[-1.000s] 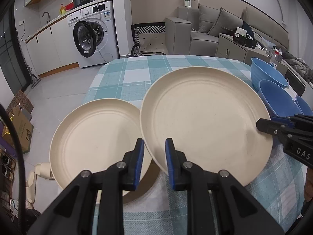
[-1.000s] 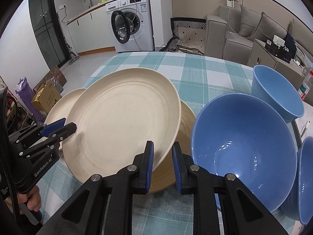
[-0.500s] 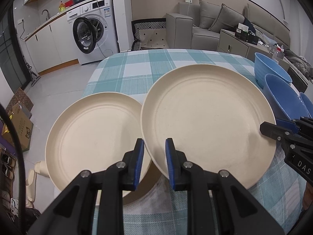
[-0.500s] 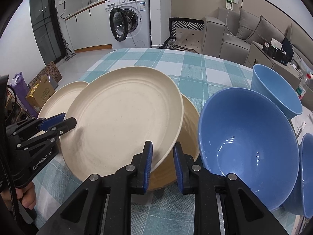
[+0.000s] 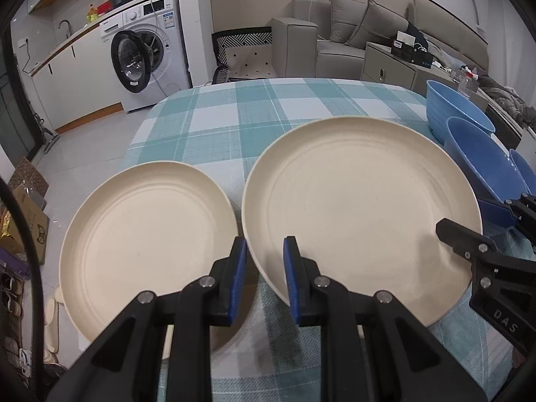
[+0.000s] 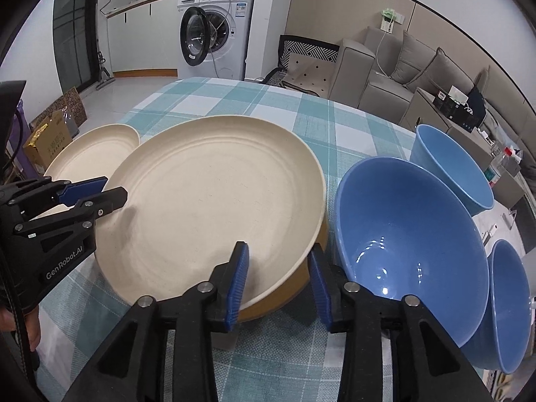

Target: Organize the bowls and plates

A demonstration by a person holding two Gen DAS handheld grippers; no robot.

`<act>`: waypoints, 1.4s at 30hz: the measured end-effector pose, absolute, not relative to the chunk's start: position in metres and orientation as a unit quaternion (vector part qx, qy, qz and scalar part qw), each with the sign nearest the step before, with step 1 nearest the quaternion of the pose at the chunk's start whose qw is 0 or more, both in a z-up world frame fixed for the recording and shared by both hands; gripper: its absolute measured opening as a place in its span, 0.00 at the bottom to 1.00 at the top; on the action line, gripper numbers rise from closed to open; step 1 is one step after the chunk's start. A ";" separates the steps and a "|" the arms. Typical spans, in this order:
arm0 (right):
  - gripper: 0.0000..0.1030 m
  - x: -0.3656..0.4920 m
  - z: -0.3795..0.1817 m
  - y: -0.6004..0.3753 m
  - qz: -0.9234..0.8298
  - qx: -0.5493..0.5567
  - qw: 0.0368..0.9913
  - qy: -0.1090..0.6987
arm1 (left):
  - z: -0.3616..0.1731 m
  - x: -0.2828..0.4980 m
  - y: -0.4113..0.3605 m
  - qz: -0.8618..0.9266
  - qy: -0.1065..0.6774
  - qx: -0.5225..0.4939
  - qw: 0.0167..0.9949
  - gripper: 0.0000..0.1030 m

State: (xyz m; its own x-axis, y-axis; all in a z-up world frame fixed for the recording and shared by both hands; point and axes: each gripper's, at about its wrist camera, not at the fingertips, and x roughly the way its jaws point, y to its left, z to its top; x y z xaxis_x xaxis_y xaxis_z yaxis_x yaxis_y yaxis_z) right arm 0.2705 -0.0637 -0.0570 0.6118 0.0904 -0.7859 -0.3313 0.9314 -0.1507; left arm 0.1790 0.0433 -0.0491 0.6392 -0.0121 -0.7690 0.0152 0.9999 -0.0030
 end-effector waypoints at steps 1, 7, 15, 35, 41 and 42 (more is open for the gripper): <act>0.45 0.270 -0.057 -0.064 0.120 -0.139 0.886 0.425 | -0.050 0.180 0.042 -0.006 0.425 0.005 0.905 0.19; 0.51 0.271 -0.058 -0.069 0.121 -0.138 0.883 0.432 | -0.054 0.182 0.036 -0.016 0.433 0.006 0.901 0.20; 0.68 0.264 -0.059 -0.070 0.134 -0.151 0.878 0.434 | -0.044 0.167 0.035 -0.037 0.417 -0.005 0.908 0.42; 0.99 0.247 -0.004 -0.075 0.200 -0.073 0.898 0.385 | 0.002 0.118 0.087 0.004 0.349 -0.051 0.936 0.96; 1.00 0.251 0.014 -0.066 0.217 -0.059 0.900 0.373 | 0.016 0.109 0.111 0.025 0.332 -0.067 0.941 1.00; 1.00 0.252 0.016 -0.063 0.221 -0.058 0.900 0.372 | 0.017 0.107 0.115 0.028 0.330 -0.071 0.941 1.00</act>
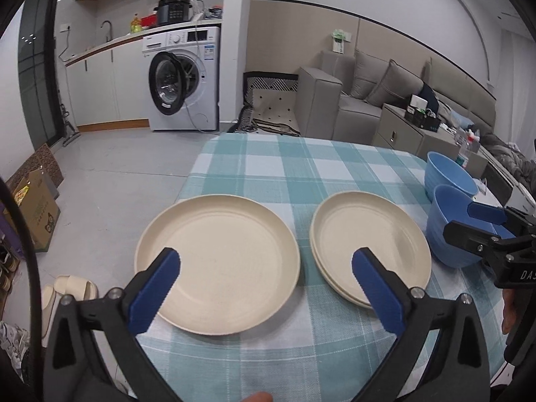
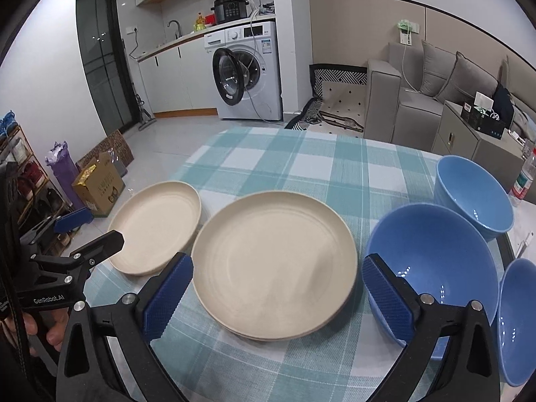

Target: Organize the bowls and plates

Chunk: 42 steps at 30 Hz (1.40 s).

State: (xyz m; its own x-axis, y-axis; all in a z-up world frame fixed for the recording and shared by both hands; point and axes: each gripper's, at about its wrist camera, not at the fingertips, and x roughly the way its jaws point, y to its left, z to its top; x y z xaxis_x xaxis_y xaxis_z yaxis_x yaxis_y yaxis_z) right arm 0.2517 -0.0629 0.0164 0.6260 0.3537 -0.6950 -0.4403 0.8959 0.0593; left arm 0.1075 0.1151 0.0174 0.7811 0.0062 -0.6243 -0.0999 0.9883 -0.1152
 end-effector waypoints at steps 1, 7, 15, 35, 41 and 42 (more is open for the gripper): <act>1.00 0.252 0.019 -0.060 0.225 -0.057 0.899 0.370 | 0.019 0.106 0.121 0.032 0.327 -0.076 0.942 1.00; 1.00 0.259 0.034 -0.037 0.250 -0.062 0.895 0.363 | 0.023 0.102 0.146 0.060 0.321 -0.087 0.941 1.00; 1.00 0.268 0.046 -0.004 0.275 -0.068 0.889 0.361 | 0.019 0.105 0.174 0.087 0.323 -0.103 0.937 1.00; 1.00 0.301 -0.013 0.060 0.289 -0.090 0.864 0.402 | -0.029 0.120 0.218 0.127 0.362 -0.151 0.911 1.00; 1.00 0.310 -0.034 0.076 0.303 -0.104 0.847 0.424 | -0.039 0.125 0.222 0.130 0.371 -0.153 0.906 1.00; 1.00 0.311 -0.038 0.079 0.307 -0.105 0.844 0.427 | -0.040 0.126 0.222 0.131 0.372 -0.154 0.906 1.00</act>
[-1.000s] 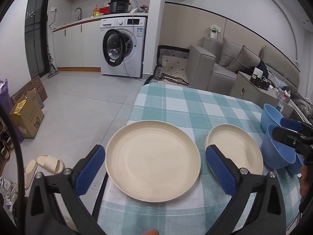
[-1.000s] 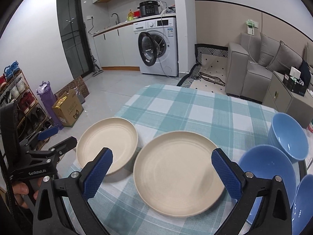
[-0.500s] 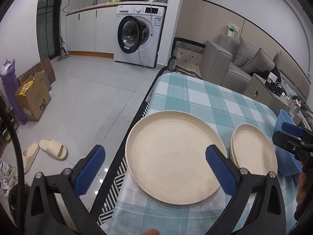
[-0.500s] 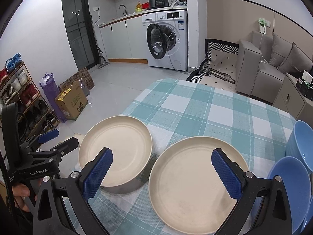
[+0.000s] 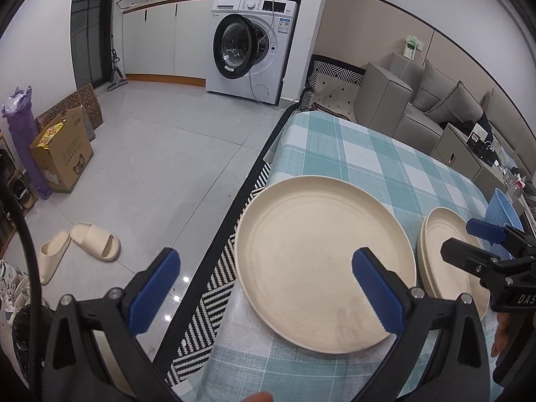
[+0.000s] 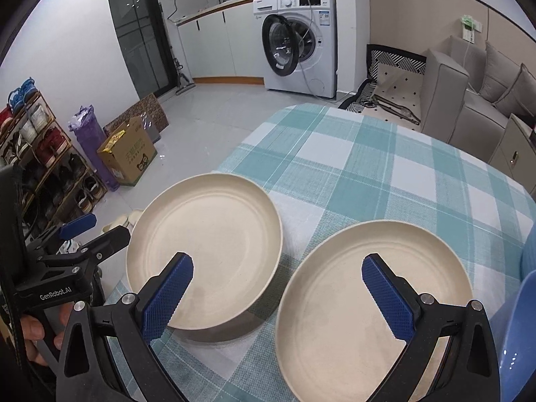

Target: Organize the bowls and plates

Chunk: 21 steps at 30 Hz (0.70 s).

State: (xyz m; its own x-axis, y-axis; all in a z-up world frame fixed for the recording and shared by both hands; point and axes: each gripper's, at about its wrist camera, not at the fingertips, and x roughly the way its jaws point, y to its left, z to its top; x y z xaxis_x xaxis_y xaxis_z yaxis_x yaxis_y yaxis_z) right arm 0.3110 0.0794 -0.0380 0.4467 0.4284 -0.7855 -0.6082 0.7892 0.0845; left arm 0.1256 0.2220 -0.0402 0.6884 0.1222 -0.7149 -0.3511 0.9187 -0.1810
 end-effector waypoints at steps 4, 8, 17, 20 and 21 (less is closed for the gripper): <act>1.00 0.316 -0.050 0.091 0.319 -0.112 0.832 0.440 | -0.048 0.127 0.228 0.135 0.379 -0.159 0.902 1.00; 1.00 0.321 -0.061 0.101 0.329 -0.115 0.819 0.455 | -0.057 0.131 0.231 0.137 0.385 -0.165 0.897 1.00; 0.99 0.330 -0.075 0.114 0.335 -0.122 0.814 0.459 | -0.078 0.135 0.241 0.147 0.404 -0.181 0.885 0.99; 0.98 0.332 -0.078 0.116 0.333 -0.125 0.814 0.459 | -0.083 0.137 0.241 0.144 0.412 -0.181 0.882 0.98; 0.98 0.333 -0.078 0.117 0.332 -0.125 0.815 0.458 | -0.084 0.137 0.241 0.143 0.413 -0.181 0.881 0.96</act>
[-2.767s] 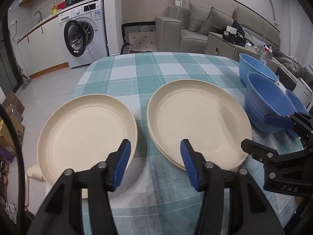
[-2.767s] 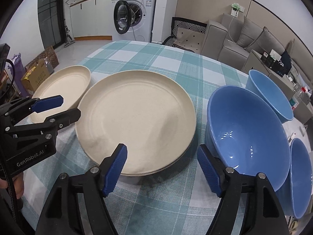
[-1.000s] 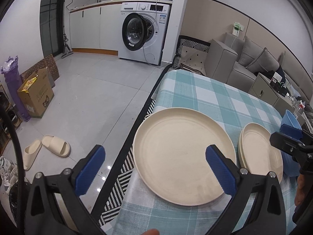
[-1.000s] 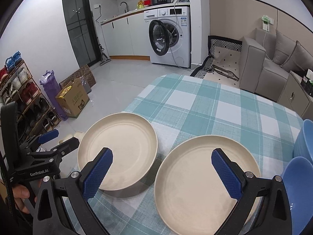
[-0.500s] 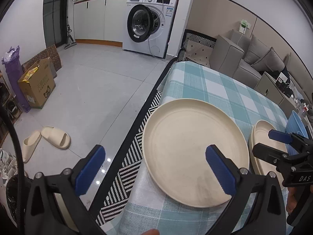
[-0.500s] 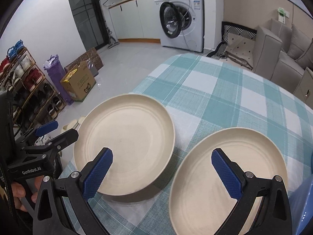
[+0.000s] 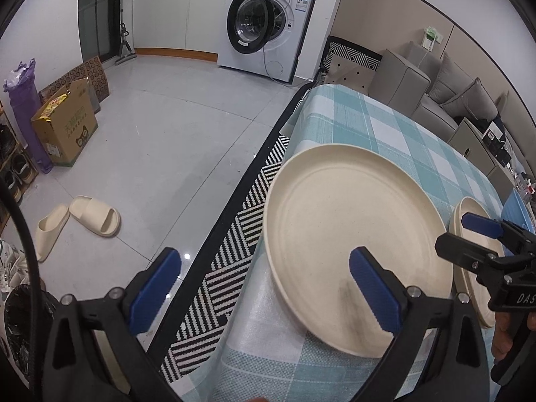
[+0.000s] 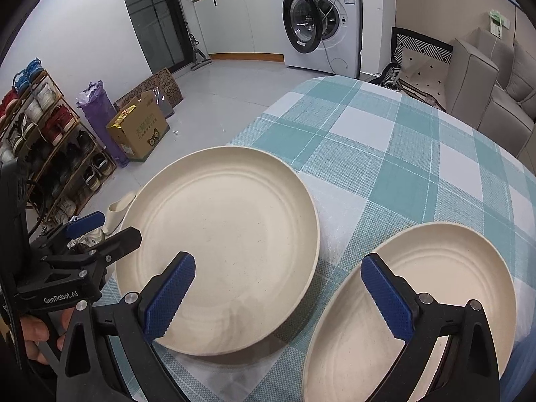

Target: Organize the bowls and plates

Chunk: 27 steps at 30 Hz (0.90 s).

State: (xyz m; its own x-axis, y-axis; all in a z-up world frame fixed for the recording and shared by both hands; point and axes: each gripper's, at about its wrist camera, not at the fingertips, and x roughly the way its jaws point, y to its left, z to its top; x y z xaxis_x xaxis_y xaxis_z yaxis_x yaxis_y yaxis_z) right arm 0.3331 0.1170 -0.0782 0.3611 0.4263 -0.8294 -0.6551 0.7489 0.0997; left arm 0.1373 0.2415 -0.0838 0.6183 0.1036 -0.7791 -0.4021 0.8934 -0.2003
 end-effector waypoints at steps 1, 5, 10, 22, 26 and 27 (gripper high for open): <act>0.97 0.334 -0.078 0.118 0.331 -0.125 0.817 0.456 | -0.085 0.138 0.241 0.141 0.414 -0.182 0.881 0.93; 0.94 0.335 -0.077 0.120 0.334 -0.126 0.817 0.453 | -0.089 0.139 0.242 0.130 0.417 -0.189 0.879 0.87; 0.90 0.336 -0.078 0.125 0.340 -0.129 0.812 0.457 | -0.091 0.140 0.242 0.126 0.419 -0.191 0.879 0.76; 0.77 0.332 -0.092 0.134 0.340 -0.139 0.805 0.466 | -0.095 0.140 0.245 0.124 0.425 -0.194 0.875 0.49; 0.69 0.332 -0.091 0.130 0.337 -0.138 0.805 0.468 | -0.096 0.140 0.245 0.123 0.427 -0.192 0.875 0.42; 0.68 0.331 -0.090 0.129 0.338 -0.138 0.804 0.469 | -0.095 0.139 0.245 0.124 0.427 -0.191 0.875 0.42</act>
State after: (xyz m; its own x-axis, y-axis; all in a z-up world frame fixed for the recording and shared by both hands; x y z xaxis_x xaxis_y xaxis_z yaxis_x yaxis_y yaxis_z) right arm 0.3311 0.1295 -0.0905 0.3318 0.4149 -0.8472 -0.6736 0.7330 0.0952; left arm 0.1395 0.2451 -0.0953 0.6045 0.0541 -0.7948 -0.3803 0.8963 -0.2282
